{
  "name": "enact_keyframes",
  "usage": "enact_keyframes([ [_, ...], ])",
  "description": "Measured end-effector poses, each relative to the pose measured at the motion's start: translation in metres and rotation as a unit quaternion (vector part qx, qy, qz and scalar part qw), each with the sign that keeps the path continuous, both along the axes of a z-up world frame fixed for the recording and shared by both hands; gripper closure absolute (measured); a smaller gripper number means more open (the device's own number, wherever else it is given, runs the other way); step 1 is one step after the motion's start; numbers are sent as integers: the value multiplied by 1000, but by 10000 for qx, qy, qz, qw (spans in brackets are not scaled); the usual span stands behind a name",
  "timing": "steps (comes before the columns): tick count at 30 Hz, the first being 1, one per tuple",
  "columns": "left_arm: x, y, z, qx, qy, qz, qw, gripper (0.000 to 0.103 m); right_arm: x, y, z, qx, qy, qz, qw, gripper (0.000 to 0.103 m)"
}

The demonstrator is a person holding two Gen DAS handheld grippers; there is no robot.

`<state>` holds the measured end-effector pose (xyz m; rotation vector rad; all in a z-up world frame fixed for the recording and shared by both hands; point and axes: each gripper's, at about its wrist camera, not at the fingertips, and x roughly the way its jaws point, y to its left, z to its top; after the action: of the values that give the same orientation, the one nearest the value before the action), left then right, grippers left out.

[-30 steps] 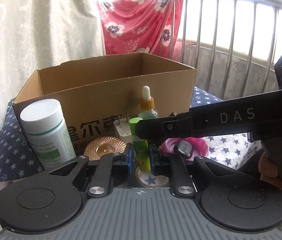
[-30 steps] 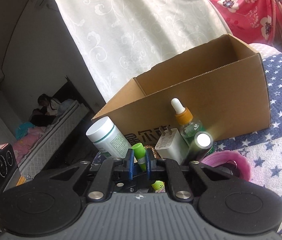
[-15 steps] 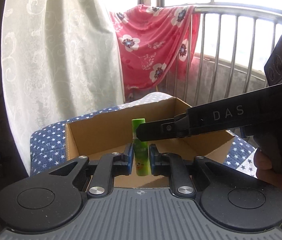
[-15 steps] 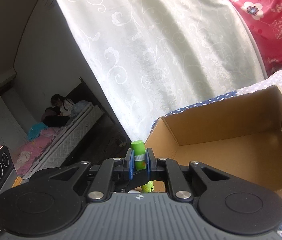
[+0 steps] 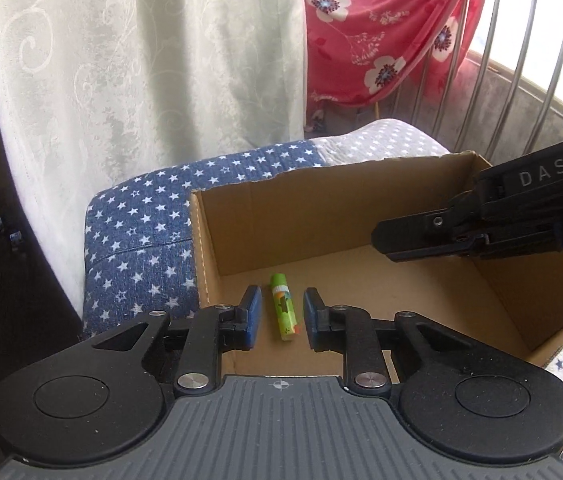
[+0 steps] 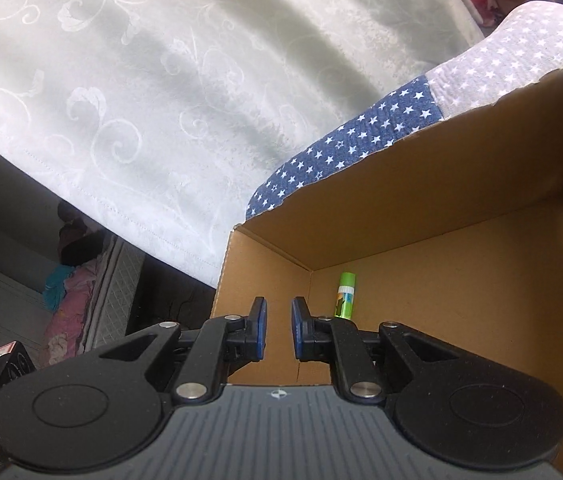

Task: Organize rigid objects
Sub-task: 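Grasp the black cylinder battery with the right gripper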

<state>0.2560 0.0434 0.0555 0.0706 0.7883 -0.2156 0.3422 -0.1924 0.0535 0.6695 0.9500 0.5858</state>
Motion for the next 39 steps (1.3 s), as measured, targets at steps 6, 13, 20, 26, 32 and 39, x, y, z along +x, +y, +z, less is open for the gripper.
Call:
enact_keyframes([
  [6, -51, 4, 23, -183, -492, -182, 9985, 72, -66, -47, 24, 313, -436, -117, 9985, 88],
  [13, -119, -27, 15, -407, -827, -1106, 9896, 65, -145, -106, 7, 211, -882, -939, 9914, 57],
  [20, -146, -95, -36, -105, -718, -2045, 9762, 65, -189, -116, -43, 42, -945, -1143, 9889, 45],
  [26, -149, -130, -57, 214, -714, -2249, 9715, 65, -206, -109, -61, -138, -963, -886, 9913, 45],
  [32, -145, -136, -64, 425, -615, -2139, 9740, 65, -191, -106, -80, 130, -755, -781, 9940, 47],
  [39, -137, -137, -65, 499, -551, -2096, 9750, 70, -174, -100, -94, 374, -482, -604, 9963, 62],
])
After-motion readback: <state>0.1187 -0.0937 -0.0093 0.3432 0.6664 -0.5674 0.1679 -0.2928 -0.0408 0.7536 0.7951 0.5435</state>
